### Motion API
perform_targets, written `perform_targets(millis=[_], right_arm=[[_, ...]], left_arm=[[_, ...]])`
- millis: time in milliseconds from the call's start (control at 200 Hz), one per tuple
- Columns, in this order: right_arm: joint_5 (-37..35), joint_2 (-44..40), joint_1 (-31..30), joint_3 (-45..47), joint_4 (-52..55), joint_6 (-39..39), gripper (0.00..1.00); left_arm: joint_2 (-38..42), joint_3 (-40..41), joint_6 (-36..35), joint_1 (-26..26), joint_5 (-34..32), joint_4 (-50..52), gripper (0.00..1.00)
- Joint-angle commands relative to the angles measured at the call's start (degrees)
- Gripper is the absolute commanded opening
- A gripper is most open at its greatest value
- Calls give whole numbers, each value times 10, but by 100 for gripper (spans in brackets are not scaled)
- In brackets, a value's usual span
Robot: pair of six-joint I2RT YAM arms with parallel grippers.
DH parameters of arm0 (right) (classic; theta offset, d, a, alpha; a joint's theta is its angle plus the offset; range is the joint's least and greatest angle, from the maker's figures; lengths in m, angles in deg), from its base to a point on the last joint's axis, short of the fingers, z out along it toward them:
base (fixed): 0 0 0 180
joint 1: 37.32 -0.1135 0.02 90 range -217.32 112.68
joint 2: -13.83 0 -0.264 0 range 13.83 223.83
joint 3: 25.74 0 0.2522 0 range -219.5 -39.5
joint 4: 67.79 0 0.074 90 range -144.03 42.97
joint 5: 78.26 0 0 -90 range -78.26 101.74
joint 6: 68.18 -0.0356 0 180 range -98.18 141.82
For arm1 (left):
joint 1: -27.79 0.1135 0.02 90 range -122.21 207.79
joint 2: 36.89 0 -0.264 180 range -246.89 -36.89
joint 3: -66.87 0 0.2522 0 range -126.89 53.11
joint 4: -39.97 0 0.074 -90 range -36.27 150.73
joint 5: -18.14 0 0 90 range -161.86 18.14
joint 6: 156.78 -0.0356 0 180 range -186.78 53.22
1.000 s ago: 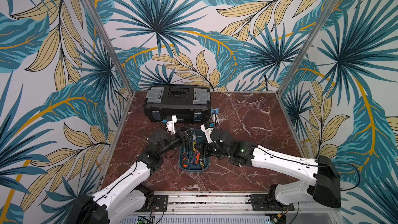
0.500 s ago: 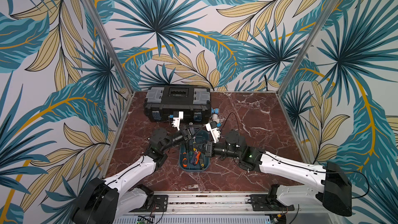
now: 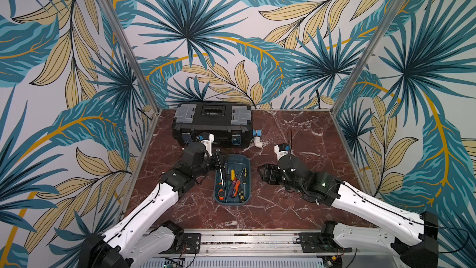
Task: Put the screwdriver on the desktop into the storage box
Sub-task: Place the screwdriver in the storage box, then reset both arms
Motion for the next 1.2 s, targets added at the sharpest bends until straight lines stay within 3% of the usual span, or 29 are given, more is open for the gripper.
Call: perform_targets(millis=[0, 220, 250, 386, 466, 491, 511, 526, 736, 857, 972, 1062, 1117, 1192], right_arm=[[-103, -30, 26, 28, 140, 13, 73], [-123, -62, 78, 47, 131, 32, 83], [-127, -62, 82, 45, 129, 37, 84], [-150, -69, 93, 39, 127, 41, 91], [-167, -81, 96, 39, 124, 45, 94], [-172, -87, 97, 41, 121, 48, 94], [-175, -93, 97, 42, 119, 50, 95], [-178, -96, 96, 44, 116, 52, 95], [-256, -150, 97, 76, 78, 100, 98], [-368, -158, 96, 106, 67, 134, 99], [-510, -136, 98, 140, 16, 205, 100], [-611, -112, 128, 156, 1, 171, 100], [-614, -108, 179, 184, -34, 148, 100], [-527, -108, 276, 247, -173, 230, 99]], left_arm=[[-39, -4, -74, -32, -96, 111, 0], [-127, 10, -66, -72, -106, 36, 0], [-135, 8, -66, -73, -108, 30, 4], [-155, -13, -67, -73, -142, 39, 34], [-152, -12, -62, -73, -161, 46, 58], [-148, -10, -62, -73, -163, 46, 71], [-145, -6, -61, -73, -165, 44, 96], [-143, -4, -61, -73, -167, 43, 99], [-82, -35, -74, -74, -243, 122, 100], [-5, -56, -106, -73, -395, 157, 100], [68, 11, -256, -70, -502, 1, 100], [89, 94, -324, -55, -591, -185, 100], [78, 127, -347, -17, -614, -270, 100], [25, 134, -341, 55, -623, -291, 100]])
